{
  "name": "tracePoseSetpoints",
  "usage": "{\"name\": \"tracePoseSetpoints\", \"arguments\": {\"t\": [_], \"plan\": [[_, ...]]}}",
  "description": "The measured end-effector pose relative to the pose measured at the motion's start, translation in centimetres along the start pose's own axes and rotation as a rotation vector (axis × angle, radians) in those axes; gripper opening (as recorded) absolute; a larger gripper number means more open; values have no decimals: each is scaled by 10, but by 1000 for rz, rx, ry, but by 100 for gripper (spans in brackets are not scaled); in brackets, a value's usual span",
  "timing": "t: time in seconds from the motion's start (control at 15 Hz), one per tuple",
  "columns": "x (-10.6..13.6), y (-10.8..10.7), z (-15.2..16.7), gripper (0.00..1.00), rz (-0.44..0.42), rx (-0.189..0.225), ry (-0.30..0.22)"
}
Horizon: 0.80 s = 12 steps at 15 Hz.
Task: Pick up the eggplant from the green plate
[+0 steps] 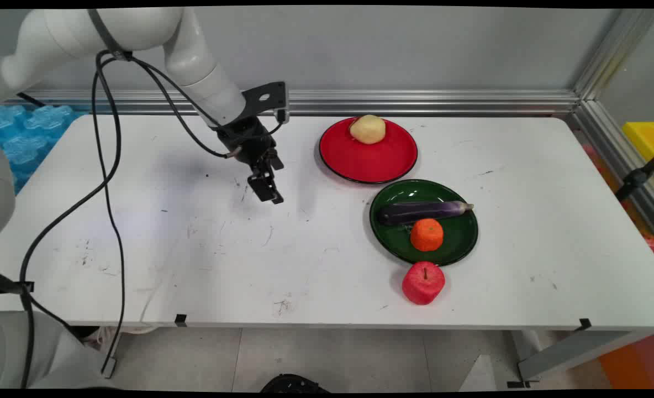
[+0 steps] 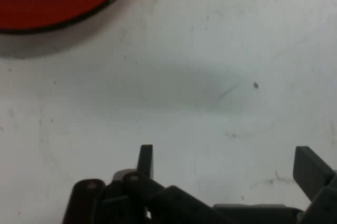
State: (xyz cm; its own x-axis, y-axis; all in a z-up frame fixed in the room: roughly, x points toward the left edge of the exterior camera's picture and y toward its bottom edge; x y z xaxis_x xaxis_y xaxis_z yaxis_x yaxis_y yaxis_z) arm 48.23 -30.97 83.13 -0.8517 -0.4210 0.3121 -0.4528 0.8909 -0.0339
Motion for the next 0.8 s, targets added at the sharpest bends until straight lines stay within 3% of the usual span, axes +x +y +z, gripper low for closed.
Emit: {"name": "tracePoseSetpoints", "arguments": {"t": [0.8], "plan": [[53,-2,6,100,-17,39,85]]}}
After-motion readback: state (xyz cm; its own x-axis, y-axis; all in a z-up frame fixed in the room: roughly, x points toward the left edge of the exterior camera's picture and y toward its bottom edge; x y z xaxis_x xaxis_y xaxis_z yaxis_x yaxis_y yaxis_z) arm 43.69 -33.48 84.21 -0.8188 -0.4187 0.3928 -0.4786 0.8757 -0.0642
